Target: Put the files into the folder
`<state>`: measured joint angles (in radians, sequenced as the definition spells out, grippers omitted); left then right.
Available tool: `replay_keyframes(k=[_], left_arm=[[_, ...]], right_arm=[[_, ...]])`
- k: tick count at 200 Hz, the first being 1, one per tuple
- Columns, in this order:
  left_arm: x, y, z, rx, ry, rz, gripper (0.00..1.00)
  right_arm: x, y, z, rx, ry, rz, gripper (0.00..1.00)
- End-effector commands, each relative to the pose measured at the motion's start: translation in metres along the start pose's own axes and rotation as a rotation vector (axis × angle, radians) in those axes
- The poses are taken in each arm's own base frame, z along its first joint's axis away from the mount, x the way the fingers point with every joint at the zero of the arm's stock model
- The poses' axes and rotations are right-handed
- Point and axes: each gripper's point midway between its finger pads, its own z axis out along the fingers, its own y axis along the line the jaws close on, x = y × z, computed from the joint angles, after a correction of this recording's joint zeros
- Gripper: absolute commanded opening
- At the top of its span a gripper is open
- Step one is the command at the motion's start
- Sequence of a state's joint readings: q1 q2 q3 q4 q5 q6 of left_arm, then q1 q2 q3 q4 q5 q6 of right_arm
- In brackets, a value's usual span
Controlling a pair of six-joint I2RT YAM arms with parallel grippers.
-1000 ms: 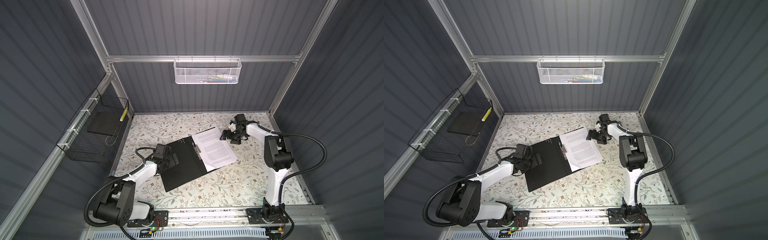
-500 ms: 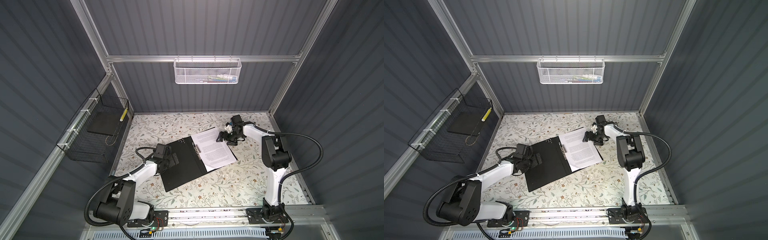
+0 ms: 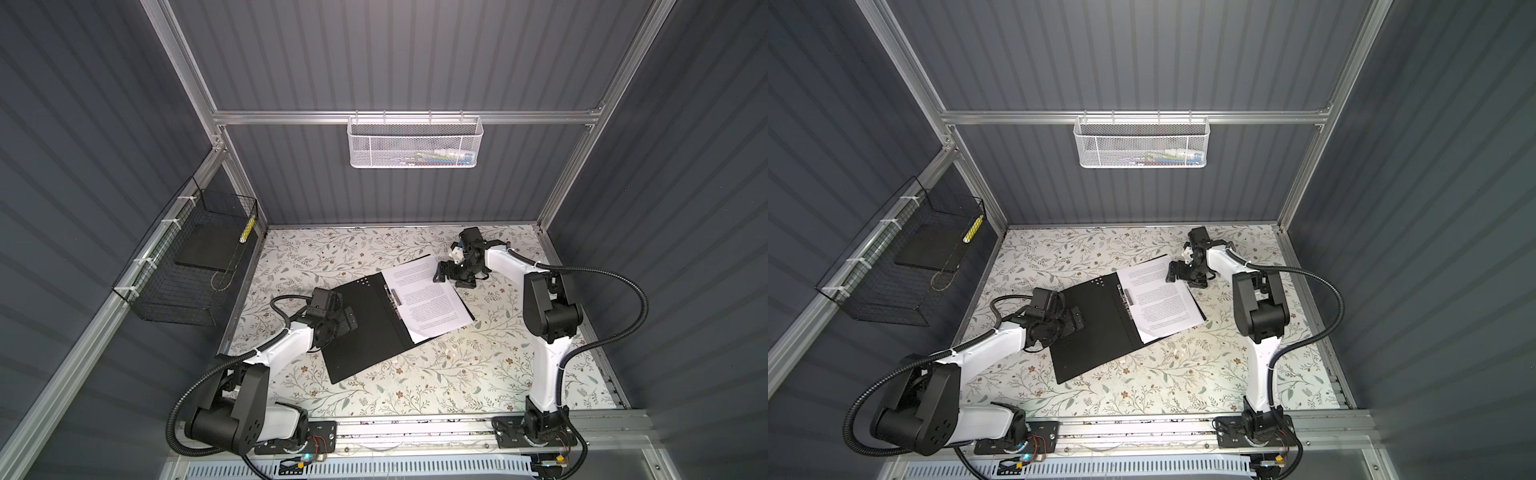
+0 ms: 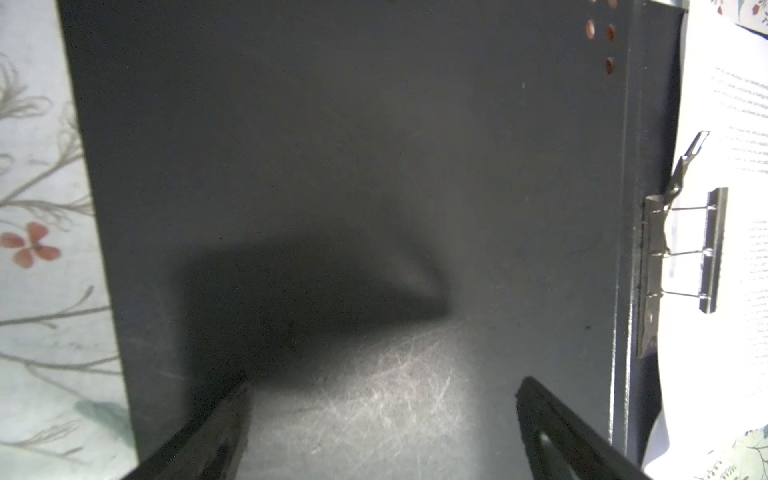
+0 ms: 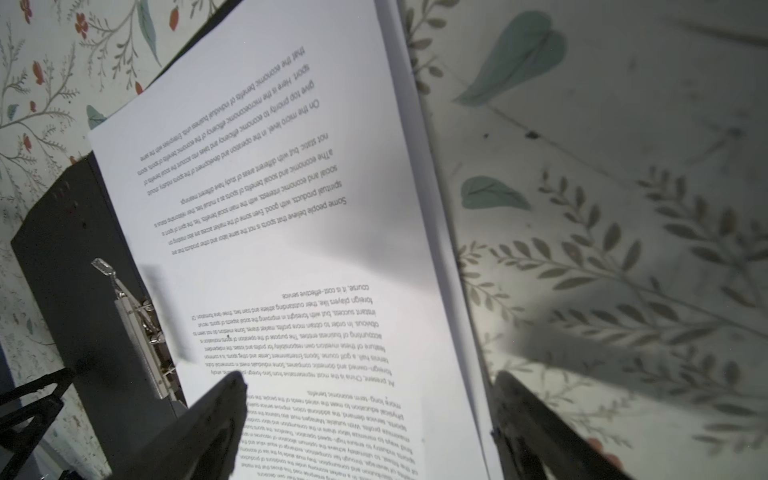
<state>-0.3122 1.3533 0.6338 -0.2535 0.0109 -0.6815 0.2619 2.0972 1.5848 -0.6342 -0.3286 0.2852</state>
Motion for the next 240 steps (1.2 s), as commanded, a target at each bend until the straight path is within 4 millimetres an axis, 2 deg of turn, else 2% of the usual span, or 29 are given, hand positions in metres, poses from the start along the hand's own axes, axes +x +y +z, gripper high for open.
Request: replay_keyframes(k=[1,25,49,63,95,108,130,147,168,194,221,240], left_arm=[[0.001,0.002,-0.005,-0.007,0.012,0.007,1.0],[-0.007,0.0,-0.012,-0.021,-0.004,0.027,1.0],[-0.018,0.003,-0.027,-0.07,-0.041,0.05,1.0],[-0.024,0.006,-0.037,-0.1,-0.062,0.052,1.0],[-0.031,0.009,-0.045,-0.118,-0.071,0.05,1.0],[-0.035,0.001,-0.045,-0.084,-0.08,0.061,1.0],[-0.044,-0.023,-0.043,0.026,-0.098,0.066,1.0],[-0.048,-0.037,-0.04,0.105,-0.114,0.045,1.0],[-0.043,-0.046,-0.029,0.186,-0.103,0.012,1.0],[-0.033,-0.043,-0.013,0.174,-0.049,0.007,1.0],[-0.025,-0.044,-0.005,0.209,-0.036,-0.014,1.0],[-0.016,-0.037,0.001,0.195,-0.015,-0.03,1.0]], right_arm=[[-0.008,-0.007,-0.031,0.106,-0.051,-0.046,0.93],[0.0,-0.001,-0.049,0.097,-0.069,-0.074,0.91],[0.016,0.023,-0.059,-0.027,-0.094,-0.091,0.85],[0.024,0.049,-0.063,-0.171,-0.094,-0.089,0.83],[0.028,0.095,-0.063,-0.299,-0.105,-0.166,0.8],[0.026,0.115,-0.062,-0.351,-0.098,-0.2,0.8],[0.015,0.15,-0.061,-0.496,-0.103,-0.208,0.73],[0.013,0.171,-0.053,-0.536,-0.107,-0.231,0.73],[0.009,0.185,-0.031,-0.501,-0.122,-0.255,0.76],[0.001,0.196,-0.004,-0.44,-0.134,-0.293,0.78],[-0.008,0.203,0.013,-0.449,-0.128,-0.295,0.79],[-0.011,0.204,0.024,-0.445,-0.124,-0.295,0.79]])
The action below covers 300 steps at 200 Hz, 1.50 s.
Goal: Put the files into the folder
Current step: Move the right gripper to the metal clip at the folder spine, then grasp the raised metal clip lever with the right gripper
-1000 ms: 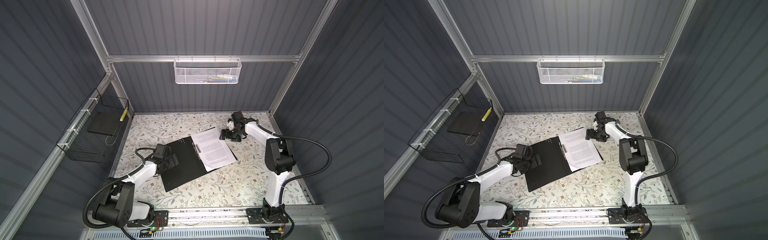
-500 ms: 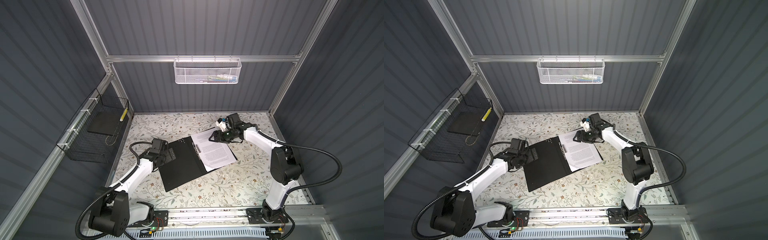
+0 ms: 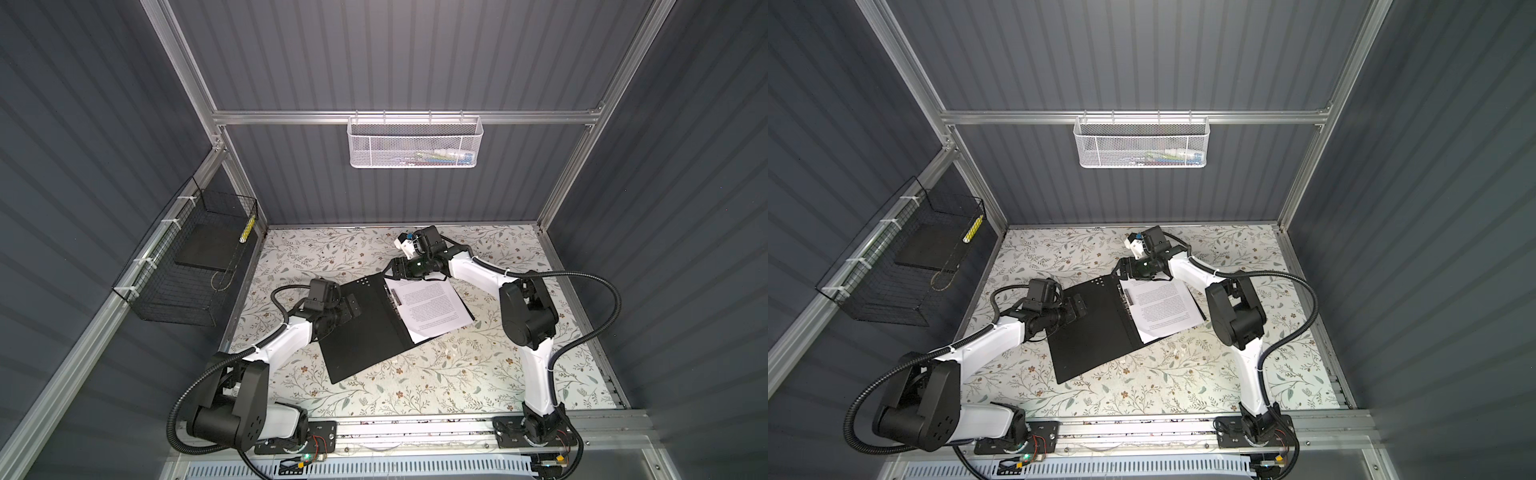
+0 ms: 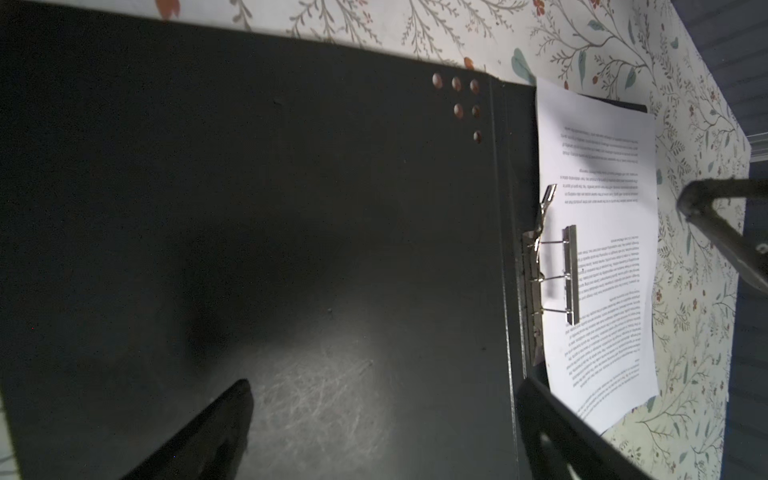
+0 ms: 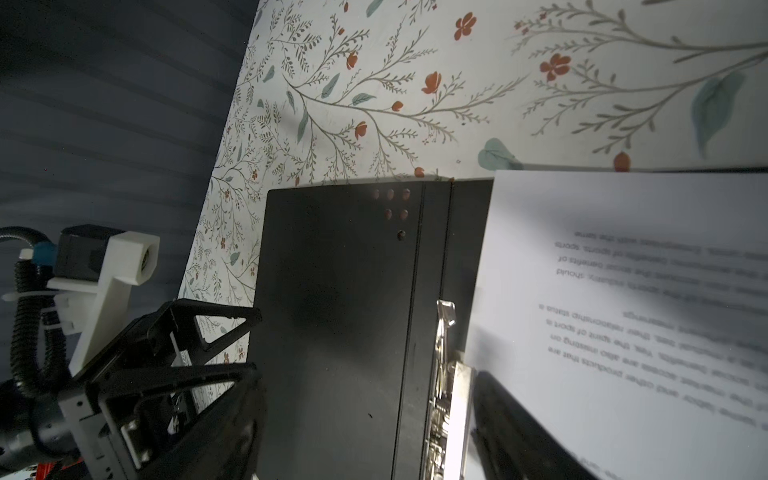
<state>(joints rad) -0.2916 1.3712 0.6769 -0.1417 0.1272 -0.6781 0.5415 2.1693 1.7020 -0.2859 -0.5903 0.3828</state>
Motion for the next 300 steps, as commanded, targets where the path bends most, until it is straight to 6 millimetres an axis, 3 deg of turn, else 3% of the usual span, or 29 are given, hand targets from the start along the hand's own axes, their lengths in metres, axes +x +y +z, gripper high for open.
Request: replay_keyframes(k=[1,44,94,136,251,300], left_arm=[[0.01,0.003,0.007,0.025,0.025,-0.035,1.0],[0.03,0.026,0.012,-0.038,0.058,-0.063,1.0],[0.042,0.037,0.015,-0.073,0.088,-0.071,1.0],[0.044,0.043,0.011,-0.097,0.083,-0.064,1.0],[0.043,0.046,0.008,-0.116,0.08,-0.047,1.0],[0.042,0.048,0.008,-0.128,0.08,-0.041,1.0]], right_arm=[[-0.01,-0.006,0.007,0.015,-0.02,-0.004,0.79],[-0.013,-0.004,0.028,0.003,-0.033,-0.007,0.81],[-0.011,-0.004,0.054,0.005,-0.014,0.03,0.83],[-0.006,-0.015,0.061,0.049,0.006,0.048,0.85],[0.013,-0.015,0.083,0.025,0.103,0.048,0.86],[0.018,0.001,0.085,-0.069,0.14,0.018,0.86]])
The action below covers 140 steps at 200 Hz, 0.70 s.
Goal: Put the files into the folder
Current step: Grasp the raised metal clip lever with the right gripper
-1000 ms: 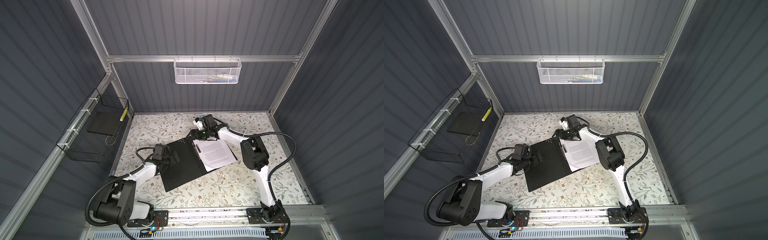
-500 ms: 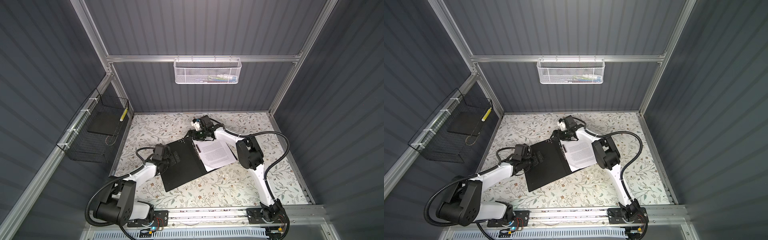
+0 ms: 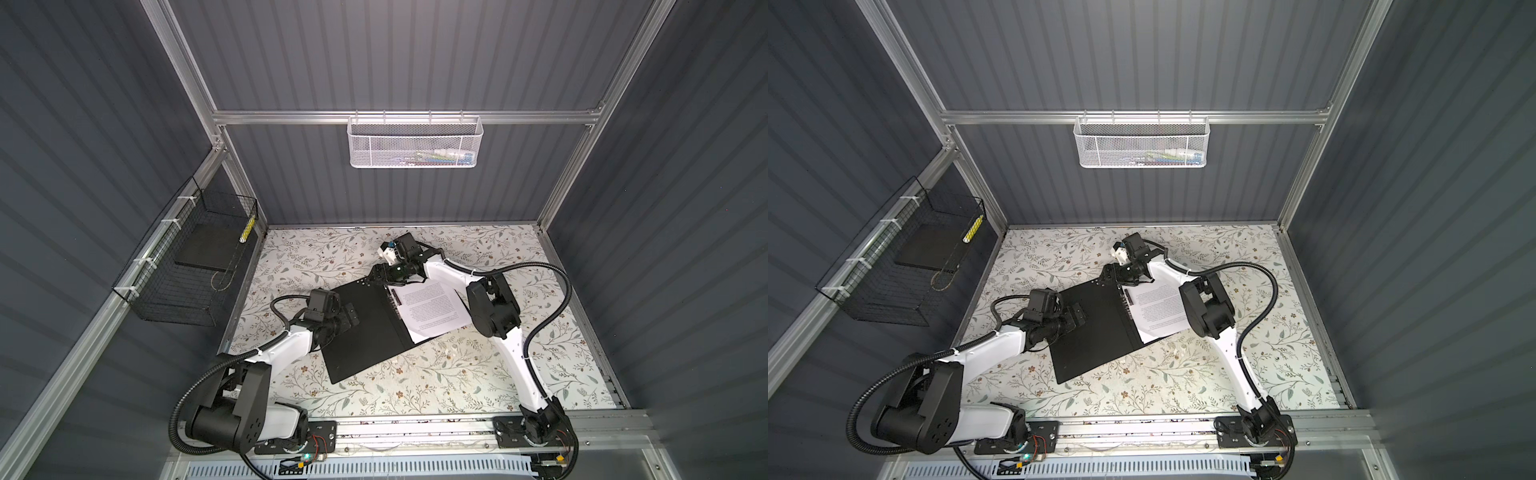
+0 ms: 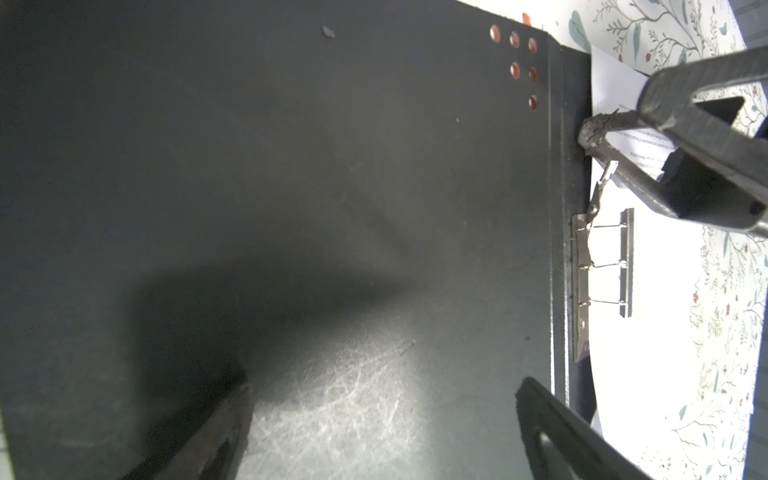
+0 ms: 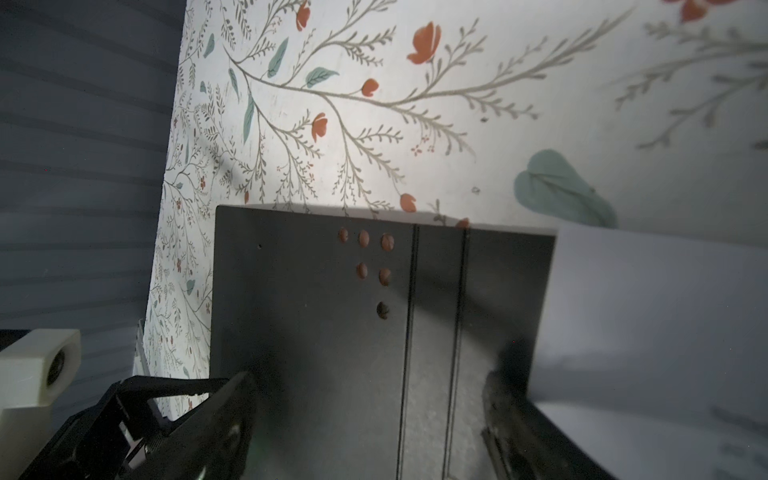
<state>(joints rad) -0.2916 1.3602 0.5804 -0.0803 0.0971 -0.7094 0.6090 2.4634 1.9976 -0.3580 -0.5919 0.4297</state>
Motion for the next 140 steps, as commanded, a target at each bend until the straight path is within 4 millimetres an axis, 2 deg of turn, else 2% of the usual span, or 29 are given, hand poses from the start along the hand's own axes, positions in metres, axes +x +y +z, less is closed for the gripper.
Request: replay_keyframes(k=[1,20,103,140], left_arm=[[0.023,0.026,0.001,-0.091,0.079,-0.004,1.0],[0.022,0.025,0.0,-0.09,0.074,-0.003,1.0],[0.02,0.027,-0.005,-0.104,0.061,0.008,1.0],[0.018,0.027,-0.006,-0.109,0.055,0.012,1.0]], right_arm=[[0.007,0.011,0.004,-0.062,0.044,-0.028,0.86],[0.014,0.015,0.003,-0.08,0.078,-0.03,0.86],[0.015,0.042,-0.014,-0.169,0.103,-0.06,0.85],[0.019,0.051,-0.031,-0.165,0.107,-0.096,0.85]])
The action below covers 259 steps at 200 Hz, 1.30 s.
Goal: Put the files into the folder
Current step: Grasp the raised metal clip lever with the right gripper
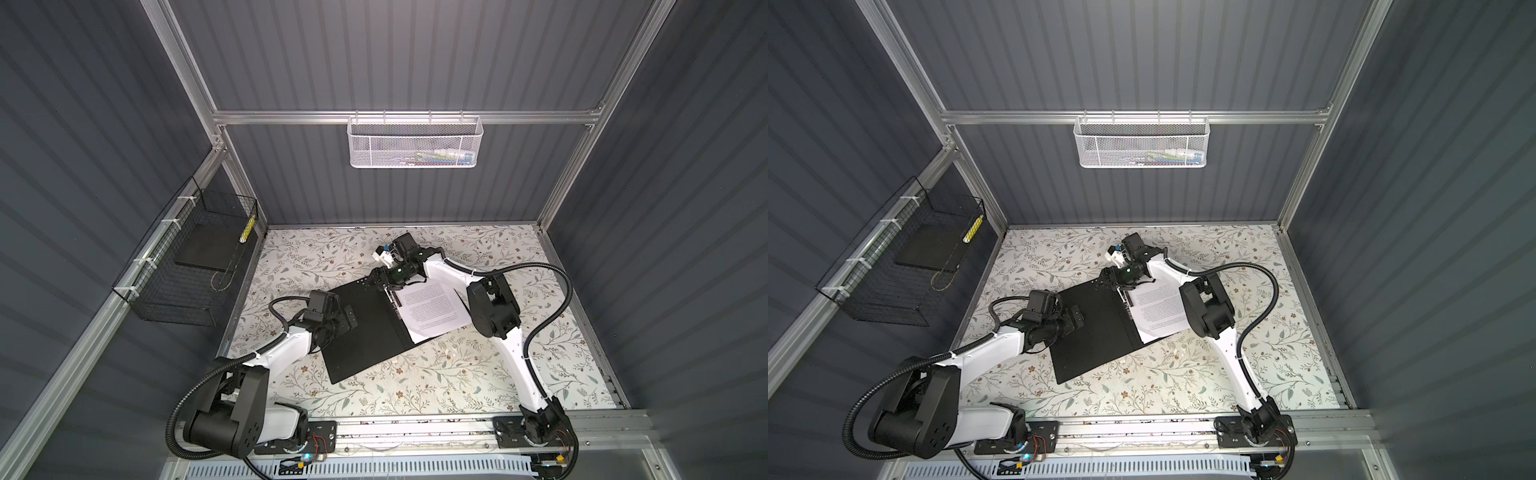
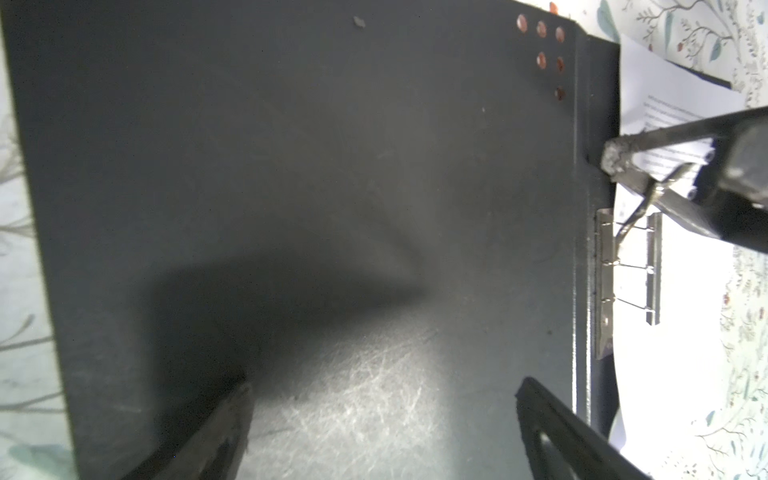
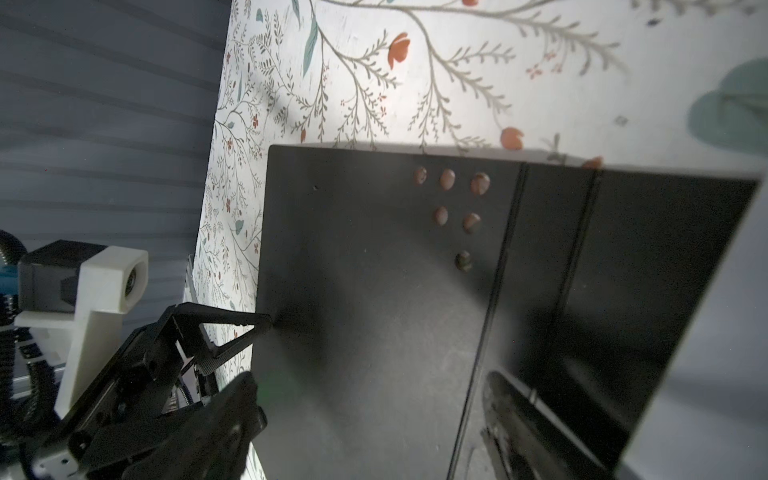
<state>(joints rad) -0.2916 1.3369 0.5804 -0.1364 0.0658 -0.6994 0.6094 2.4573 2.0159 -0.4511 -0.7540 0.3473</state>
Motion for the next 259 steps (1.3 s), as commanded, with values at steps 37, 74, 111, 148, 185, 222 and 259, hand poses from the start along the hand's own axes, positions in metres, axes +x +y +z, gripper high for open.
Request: replay_keyframes(k=[37,74,111,148,185,222,259], left_arm=[[0.014,0.017,-0.001,-0.062,0.048,0.008,1.0],[0.014,0.017,-0.004,-0.065,0.047,0.012,1.0],[0.013,0.016,-0.003,-0.062,0.05,0.016,1.0],[0.013,0.014,-0.005,-0.056,0.047,0.018,1.0],[0.011,0.013,-0.004,-0.053,0.039,0.024,1.0],[0.015,0.011,0.002,-0.026,0.056,0.007,1.0],[0.022,0.015,0.003,-0.035,0.073,-0.007,1.0]], right_arm=[[0.005,0.041,-0.031,-0.06,-0.005,-0.063,0.85],[0.018,0.047,-0.047,-0.041,0.008,-0.059,0.84],[0.034,0.048,-0.063,-0.028,0.016,-0.011,0.75],[0.046,0.037,-0.091,0.009,-0.02,0.114,0.76],[0.072,0.027,-0.099,0.007,-0.017,0.262,0.68],[0.082,0.016,-0.085,-0.049,-0.03,0.37,0.59],[0.072,0.016,-0.076,-0.093,-0.037,0.389,0.53]])
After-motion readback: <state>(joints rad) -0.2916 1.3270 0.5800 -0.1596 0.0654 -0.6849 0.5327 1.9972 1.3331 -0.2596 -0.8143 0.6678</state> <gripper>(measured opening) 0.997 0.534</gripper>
